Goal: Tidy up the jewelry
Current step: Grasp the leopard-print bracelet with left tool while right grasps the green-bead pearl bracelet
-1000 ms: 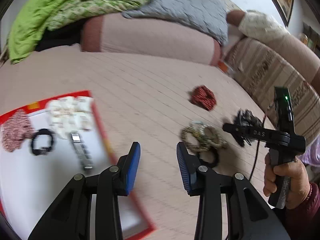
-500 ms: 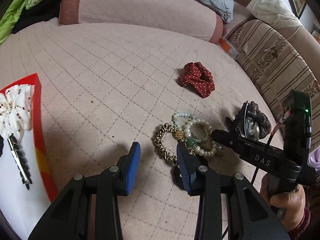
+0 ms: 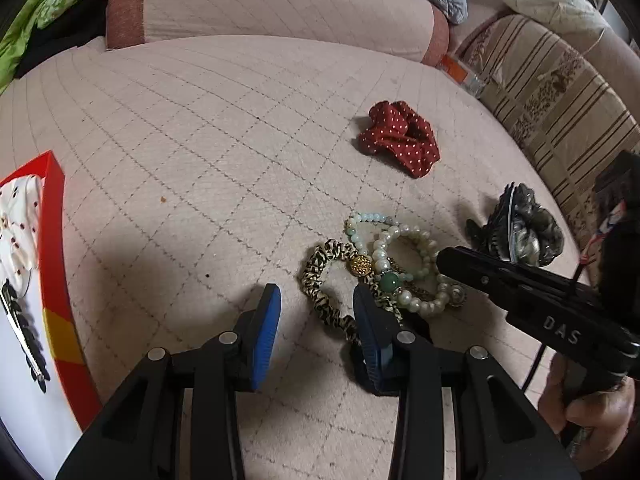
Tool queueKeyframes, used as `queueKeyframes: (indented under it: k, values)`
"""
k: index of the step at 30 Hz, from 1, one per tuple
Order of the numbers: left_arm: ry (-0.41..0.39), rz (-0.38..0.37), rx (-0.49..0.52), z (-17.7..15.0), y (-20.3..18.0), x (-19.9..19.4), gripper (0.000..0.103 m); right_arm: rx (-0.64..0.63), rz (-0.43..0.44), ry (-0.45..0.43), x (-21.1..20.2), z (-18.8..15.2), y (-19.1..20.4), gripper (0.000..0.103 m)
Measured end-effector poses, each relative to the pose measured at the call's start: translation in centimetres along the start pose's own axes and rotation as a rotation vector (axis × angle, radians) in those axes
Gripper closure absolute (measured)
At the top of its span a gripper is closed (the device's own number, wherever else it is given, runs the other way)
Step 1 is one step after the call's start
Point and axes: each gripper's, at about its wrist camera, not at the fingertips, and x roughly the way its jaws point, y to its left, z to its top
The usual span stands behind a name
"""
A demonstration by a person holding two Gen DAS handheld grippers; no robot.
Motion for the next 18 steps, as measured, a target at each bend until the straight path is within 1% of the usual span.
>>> queueKeyframes:
  k: [3,7,10,11,12,13,15,17,18]
  values:
    - [0.000,0.020,0.016,0.2,-0.3,0.6,0.067,-0.003,-0.006,0.011,0.3,-0.1,-0.1,0.085]
    - [-0.003,0.058,0.060,0.6,-0.9,1.1,0.067,-0.011,-0.027,0.035,1.1,-0.1,-0.2,0.085]
    - [-0.013,0.087,0.095,0.6,-1.4,1.4,0.067,-0.042,-0.051,0.033,1.4,-0.1,0.3,0.085]
    - [-0.017,0.099,0.110,0.5,-1.5,1.5,0.070,-0.053,-0.062,0.030,1.4,-0.1,0.4,0.085]
    - [-0.023,0.121,0.130,0.4,-1.6,1.6,0.078,-0.058,-0.068,0.030,1.4,-0.1,0.5,0.085]
    - [-0.031,0.142,0.148,0.3,-1.6,1.7,0.080,-0.068,-0.079,0.032,1.4,-0.1,0.5,0.085]
    - [-0.036,0.133,0.144,0.3,-1.4,1.7,0.083,-0.088,-0.106,0.031,1.4,-0.1,0.6,0.092]
    - [-0.038,0.142,0.144,0.5,-1.2,1.7,0.087,-0.103,-0.135,0.027,1.3,-0.1,0.6,0.092]
    - [-0.039,0.142,0.143,0.5,-1.2,1.6,0.087,-0.098,-0.142,0.024,1.2,0.0,0.4,0.092]
